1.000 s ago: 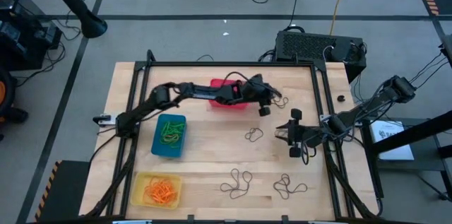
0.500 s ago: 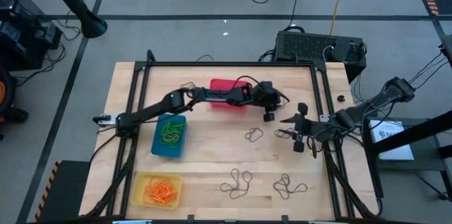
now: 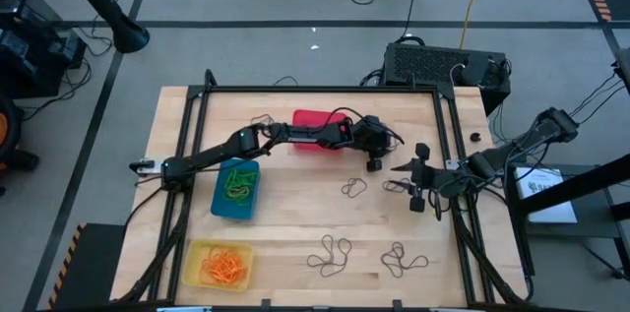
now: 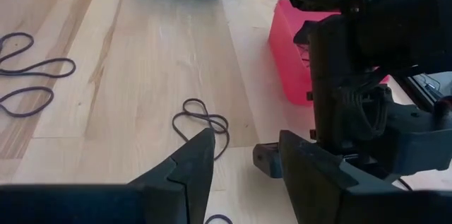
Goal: Sort rubber bands into baskets
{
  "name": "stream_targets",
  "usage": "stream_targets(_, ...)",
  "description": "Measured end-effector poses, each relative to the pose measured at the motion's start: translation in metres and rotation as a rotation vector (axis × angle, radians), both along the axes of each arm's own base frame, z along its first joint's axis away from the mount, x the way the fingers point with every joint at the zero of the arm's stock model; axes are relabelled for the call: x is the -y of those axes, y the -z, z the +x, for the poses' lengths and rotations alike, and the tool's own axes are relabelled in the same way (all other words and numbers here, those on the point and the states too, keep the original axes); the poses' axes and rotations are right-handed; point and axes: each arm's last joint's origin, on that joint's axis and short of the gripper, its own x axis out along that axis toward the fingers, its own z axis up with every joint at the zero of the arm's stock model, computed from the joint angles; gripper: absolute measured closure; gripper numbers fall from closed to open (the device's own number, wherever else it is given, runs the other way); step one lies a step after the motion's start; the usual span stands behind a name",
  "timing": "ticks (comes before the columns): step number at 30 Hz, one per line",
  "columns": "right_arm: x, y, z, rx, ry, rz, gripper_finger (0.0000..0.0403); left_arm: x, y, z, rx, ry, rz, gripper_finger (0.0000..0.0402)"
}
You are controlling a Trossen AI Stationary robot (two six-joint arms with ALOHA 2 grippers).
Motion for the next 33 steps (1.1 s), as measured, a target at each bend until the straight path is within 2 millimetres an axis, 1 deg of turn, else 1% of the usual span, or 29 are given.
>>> stream_targets(2,0.000,0.000,0.000,0.000,0.000,0.000,0.0250,0.000,0.000,0.000,-0.002,-0.021,-0.031,0.0297)
stream_targets(4,0.000,0.000,0.000,0.000,0.000,0.000,0.0250,-0.001,0.001,-0.001,-0.007,-0.040,-0.073,0.0312)
stream_targets(7,0.000,0.000,0.000,0.001,0.000,0.000,0.0250,-0.003,0.001,-0.002,-0.020,-0.057,-0.134,0.0353)
stream_targets(9,0.000,0.000,0.000,0.002,0.000,0.002,0.0250,-0.004,-0.001,-0.003,-0.037,-0.058,-0.144,0.0385)
stream_targets(10,0.000,0.000,0.000,0.003,0.003,0.007,0.0250,-0.004,-0.002,-0.003,-0.045,-0.062,-0.142,0.0392)
stream_targets(13,0.000,0.000,0.000,0.008,0.012,0.025,0.0250,-0.003,-0.002,-0.003,-0.049,-0.087,-0.118,0.0395)
stream_targets(17,-0.001,0.000,0.000,0.008,0.011,0.053,0.0250,0.002,-0.012,0.000,-0.044,-0.087,-0.103,0.0398)
stream_targets(20,-0.002,0.000,0.000,0.000,-0.014,0.079,0.0250,0.009,-0.025,0.002,-0.057,-0.071,-0.077,0.0399)
stream_targets(23,-0.001,0.001,0.000,-0.001,-0.004,0.098,0.0250,0.019,-0.043,-0.001,-0.093,-0.077,0.002,0.0400)
stream_targets(26,-0.001,0.002,-0.001,-0.012,-0.002,0.093,0.0250,0.030,-0.070,-0.008,-0.135,-0.080,0.053,0.0400)
stream_targets(30,-0.001,0.001,-0.001,-0.009,-0.003,0.088,0.0250,0.045,-0.098,-0.021,-0.232,-0.079,0.133,0.0400)
stream_targets(33,-0.001,0.001,-0.001,-0.008,-0.002,0.087,0.0250,0.053,-0.120,-0.033,-0.297,-0.110,0.206,0.0401)
